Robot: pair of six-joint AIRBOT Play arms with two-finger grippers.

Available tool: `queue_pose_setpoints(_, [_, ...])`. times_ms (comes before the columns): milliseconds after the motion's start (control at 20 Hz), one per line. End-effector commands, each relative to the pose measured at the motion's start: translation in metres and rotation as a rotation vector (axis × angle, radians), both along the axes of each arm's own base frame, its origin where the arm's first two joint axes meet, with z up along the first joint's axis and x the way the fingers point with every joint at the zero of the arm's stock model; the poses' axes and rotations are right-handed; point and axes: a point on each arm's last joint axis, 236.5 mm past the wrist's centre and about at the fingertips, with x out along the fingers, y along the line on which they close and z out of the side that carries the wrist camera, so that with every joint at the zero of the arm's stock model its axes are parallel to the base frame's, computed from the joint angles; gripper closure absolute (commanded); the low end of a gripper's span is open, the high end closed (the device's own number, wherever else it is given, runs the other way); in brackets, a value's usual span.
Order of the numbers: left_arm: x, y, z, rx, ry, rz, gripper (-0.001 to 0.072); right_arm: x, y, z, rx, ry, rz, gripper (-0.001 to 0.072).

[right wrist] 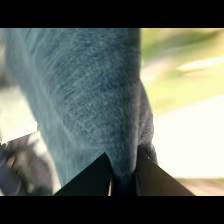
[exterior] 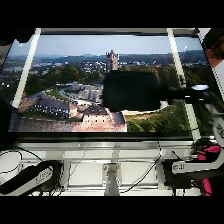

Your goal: Fold the clothes and pants, and hang the long-sleeved shirts on hangers.

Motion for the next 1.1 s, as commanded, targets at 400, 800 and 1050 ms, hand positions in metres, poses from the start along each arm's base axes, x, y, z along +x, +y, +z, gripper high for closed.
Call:
queue_pose_setpoints(400, [0.0, 0.001, 0.0, 0.001, -0.001, 0.001, 0.022, -0.185, -0.204, 0.036, -0.059, 0.251, -0.445, 0.0338])
queue_pose_setpoints(800, [0.0, 0.001, 0.0, 0.001, -0.001, 0.001, 0.0219, -0.095, -0.274, 0.255, -0.23, -0.381, -0.768, 0.0113])
queue_pose_setpoints(1050, [0.0, 0.001, 0.0, 0.001, -0.001, 0.001, 0.022, -0.101, -0.24, 0.507, -0.499, -1.042, -0.877, 0.0126])
